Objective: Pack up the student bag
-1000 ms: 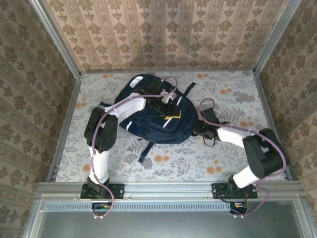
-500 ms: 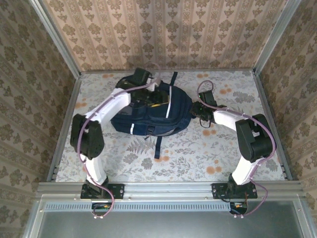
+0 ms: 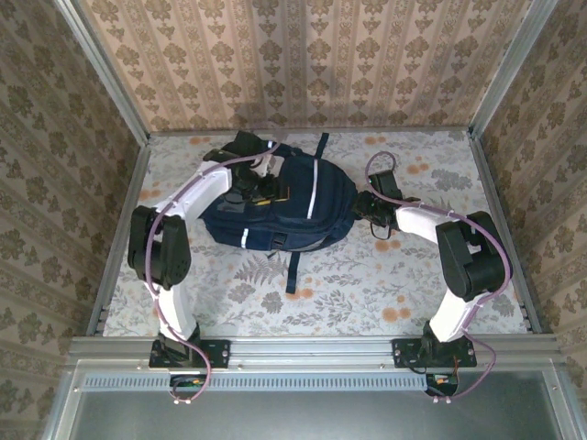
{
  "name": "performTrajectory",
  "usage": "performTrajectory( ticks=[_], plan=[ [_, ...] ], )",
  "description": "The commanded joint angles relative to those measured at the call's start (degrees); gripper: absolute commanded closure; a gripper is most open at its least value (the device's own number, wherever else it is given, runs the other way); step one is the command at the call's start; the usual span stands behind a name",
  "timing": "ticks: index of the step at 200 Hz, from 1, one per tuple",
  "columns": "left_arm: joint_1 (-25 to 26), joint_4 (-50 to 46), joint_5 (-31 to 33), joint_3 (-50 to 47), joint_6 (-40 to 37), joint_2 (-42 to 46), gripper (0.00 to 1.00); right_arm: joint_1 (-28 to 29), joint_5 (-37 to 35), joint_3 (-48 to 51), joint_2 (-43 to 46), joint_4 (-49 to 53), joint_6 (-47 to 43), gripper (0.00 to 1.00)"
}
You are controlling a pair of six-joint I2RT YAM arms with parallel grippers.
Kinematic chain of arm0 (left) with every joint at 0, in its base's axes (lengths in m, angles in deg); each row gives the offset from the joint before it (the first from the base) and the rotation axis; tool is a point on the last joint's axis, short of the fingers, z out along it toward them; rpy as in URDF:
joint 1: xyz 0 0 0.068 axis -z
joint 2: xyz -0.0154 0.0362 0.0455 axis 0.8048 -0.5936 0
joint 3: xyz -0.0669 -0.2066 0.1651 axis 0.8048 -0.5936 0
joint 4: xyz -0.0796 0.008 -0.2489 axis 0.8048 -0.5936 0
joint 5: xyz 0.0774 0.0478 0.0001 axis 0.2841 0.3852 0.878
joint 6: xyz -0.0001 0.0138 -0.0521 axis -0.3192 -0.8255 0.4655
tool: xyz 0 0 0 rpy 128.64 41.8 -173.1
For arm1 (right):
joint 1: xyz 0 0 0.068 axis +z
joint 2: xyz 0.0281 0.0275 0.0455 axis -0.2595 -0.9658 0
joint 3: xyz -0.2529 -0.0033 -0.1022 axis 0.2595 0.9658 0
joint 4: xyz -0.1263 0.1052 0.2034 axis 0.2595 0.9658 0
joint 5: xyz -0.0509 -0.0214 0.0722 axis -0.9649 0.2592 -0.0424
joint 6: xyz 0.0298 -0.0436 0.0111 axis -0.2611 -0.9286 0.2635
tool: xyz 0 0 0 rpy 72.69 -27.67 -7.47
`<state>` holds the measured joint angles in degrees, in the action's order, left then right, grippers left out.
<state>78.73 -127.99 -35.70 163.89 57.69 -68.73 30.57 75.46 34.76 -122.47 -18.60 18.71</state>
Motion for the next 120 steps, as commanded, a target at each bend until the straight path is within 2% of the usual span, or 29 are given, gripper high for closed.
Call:
performTrajectory(
  ticks=[1, 52, 56, 93, 120],
  plan=[
    [0.2, -1.4, -0.5, 0.3, -1.5, -1.2, 0.45, 0.4, 2.2, 0.9, -0.6, 0.4, -0.7, 0.53],
    [0.6, -1.7, -1.7, 1.0, -1.7, -4.5, 0.46, 0.4, 3.1, 0.7, -1.7, -0.8, 0.0, 0.53],
    [2.3, -1.5, -2.4, 0.9, -1.6, -4.7, 0.46, 0.4, 3.3, 0.7, -1.8, -0.9, 0.1, 0.53],
    [4.6, 1.4, -7.4, 0.9, -0.8, -4.0, 0.48, 0.4, 4.1, 0.8, -3.2, -1.9, 0.6, 0.54],
    [5.9, 0.8, -7.4, 2.2, -1.5, -3.6, 0.49, 0.4, 4.1, 0.8, -4.3, -2.3, 0.9, 0.54]
  ],
)
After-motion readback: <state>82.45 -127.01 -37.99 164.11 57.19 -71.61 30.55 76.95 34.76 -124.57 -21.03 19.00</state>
